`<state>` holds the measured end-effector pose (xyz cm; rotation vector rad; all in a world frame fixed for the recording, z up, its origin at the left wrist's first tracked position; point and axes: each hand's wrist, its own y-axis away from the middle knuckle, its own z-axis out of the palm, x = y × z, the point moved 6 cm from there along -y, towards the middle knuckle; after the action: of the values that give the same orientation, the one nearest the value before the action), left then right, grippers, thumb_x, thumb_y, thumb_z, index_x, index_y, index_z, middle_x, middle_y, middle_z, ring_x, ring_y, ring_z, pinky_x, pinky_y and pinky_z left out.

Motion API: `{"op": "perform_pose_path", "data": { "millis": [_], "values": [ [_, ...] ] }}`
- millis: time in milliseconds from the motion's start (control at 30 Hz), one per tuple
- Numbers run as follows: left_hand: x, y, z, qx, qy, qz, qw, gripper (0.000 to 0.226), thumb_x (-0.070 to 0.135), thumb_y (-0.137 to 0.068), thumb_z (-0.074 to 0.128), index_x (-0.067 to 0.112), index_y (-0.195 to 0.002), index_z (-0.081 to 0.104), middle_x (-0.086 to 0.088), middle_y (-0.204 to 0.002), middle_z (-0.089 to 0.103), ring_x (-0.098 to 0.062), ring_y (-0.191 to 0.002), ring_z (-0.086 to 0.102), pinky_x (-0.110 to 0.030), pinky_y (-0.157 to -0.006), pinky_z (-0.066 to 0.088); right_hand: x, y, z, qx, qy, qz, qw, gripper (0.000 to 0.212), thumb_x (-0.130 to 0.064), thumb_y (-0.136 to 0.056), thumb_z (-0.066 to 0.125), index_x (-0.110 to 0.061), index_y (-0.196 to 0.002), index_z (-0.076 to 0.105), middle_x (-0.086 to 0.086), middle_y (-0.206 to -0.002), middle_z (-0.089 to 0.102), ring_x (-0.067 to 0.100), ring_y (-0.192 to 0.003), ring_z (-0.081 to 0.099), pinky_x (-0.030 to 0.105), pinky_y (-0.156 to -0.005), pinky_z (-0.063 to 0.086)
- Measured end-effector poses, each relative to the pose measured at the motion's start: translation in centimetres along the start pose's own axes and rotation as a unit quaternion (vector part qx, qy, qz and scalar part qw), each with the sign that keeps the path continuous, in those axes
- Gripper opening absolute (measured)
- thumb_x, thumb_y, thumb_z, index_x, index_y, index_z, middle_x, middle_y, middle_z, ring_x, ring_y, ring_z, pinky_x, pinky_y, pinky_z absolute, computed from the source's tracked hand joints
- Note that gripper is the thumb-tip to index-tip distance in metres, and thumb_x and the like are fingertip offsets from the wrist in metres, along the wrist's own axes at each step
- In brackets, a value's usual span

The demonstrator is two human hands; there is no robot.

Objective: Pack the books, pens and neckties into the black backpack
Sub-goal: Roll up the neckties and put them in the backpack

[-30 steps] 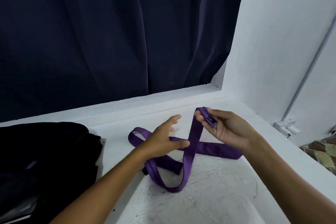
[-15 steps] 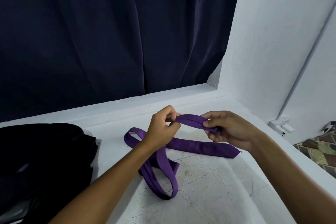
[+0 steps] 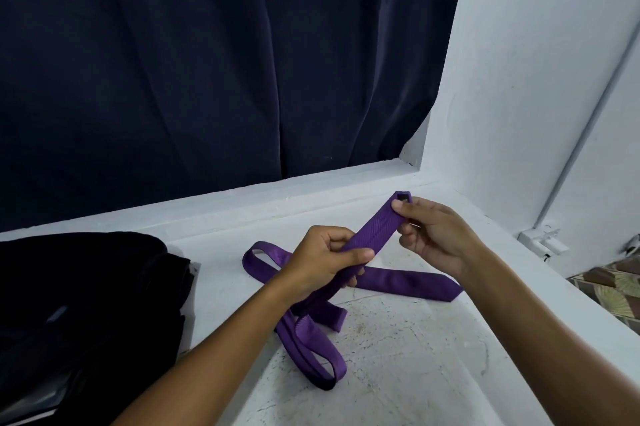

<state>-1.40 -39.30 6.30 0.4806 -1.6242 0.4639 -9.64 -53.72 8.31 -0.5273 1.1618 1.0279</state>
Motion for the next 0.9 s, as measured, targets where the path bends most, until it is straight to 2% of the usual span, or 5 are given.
{"op": "perform_pose_path", "data": {
  "millis": [200,333,533,733,900],
  "values": [
    [0.0,0.0,-1.0,0.076,-0.032,0.072,0.994,0.007,0.006,-0.086,0.071,0.007,-0.079,0.069,-0.005,-0.059,0.063,-0.014,-0.044,0.057,-0.022,-0.045,0.047,-0.5,1.5,1.1,-0.06,0.066,0.041,0.995,0.035,-0.049,-0.085,0.06,-0.015,-0.074,0.057,0.003,-0.057,0.048,0.011,-0.044,0.032,0.019,-0.042,0.027],
    [0.3,0.0,-1.7,0.102,-0.064,0.124,0.985,0.007,0.003,-0.085,0.071,0.01,-0.082,0.072,-0.001,-0.06,0.062,-0.013,-0.048,0.057,-0.019,-0.049,0.045,0.0,2.7,2.1,-0.165,-0.021,0.1,0.981,0.072,-0.067,-0.081,0.043,-0.001,-0.096,0.069,0.021,-0.077,0.069,0.017,-0.041,0.055,0.021,-0.041,0.045],
    [1.1,-0.5,-3.1,0.13,-0.104,0.191,0.967,0.015,-0.005,-0.083,0.07,0.01,-0.084,0.074,-0.001,-0.067,0.069,-0.013,-0.053,0.061,-0.021,-0.055,0.05,2.2,3.2,2.8,-0.178,0.029,0.111,0.977,0.042,-0.008,-0.078,0.063,0.0,-0.119,0.063,0.02,-0.089,0.072,0.021,-0.068,0.072,0.024,-0.058,0.059],
    [1.5,-0.6,-3.3,0.121,-0.119,0.201,0.965,0.018,-0.005,-0.081,0.072,0.013,-0.081,0.075,-0.002,-0.073,0.073,-0.012,-0.063,0.066,-0.02,-0.062,0.053,2.8,3.9,4.4,-0.245,-0.033,0.131,0.96,0.025,-0.004,-0.072,0.074,0.001,-0.096,0.074,0.017,-0.086,0.072,0.021,-0.077,0.073,0.026,-0.065,0.059],
    [-0.3,0.3,-1.8,0.091,-0.032,0.145,0.985,0.011,0.005,-0.08,0.074,-0.005,-0.082,0.07,-0.007,-0.067,0.071,-0.016,-0.054,0.065,-0.024,-0.053,0.054,1.0,2.9,4.8,-0.153,-0.121,0.065,0.979,0.023,0.007,-0.077,0.054,0.007,-0.088,0.074,0.022,-0.091,0.072,0.026,-0.082,0.074,0.028,-0.067,0.061]
  ]
}}
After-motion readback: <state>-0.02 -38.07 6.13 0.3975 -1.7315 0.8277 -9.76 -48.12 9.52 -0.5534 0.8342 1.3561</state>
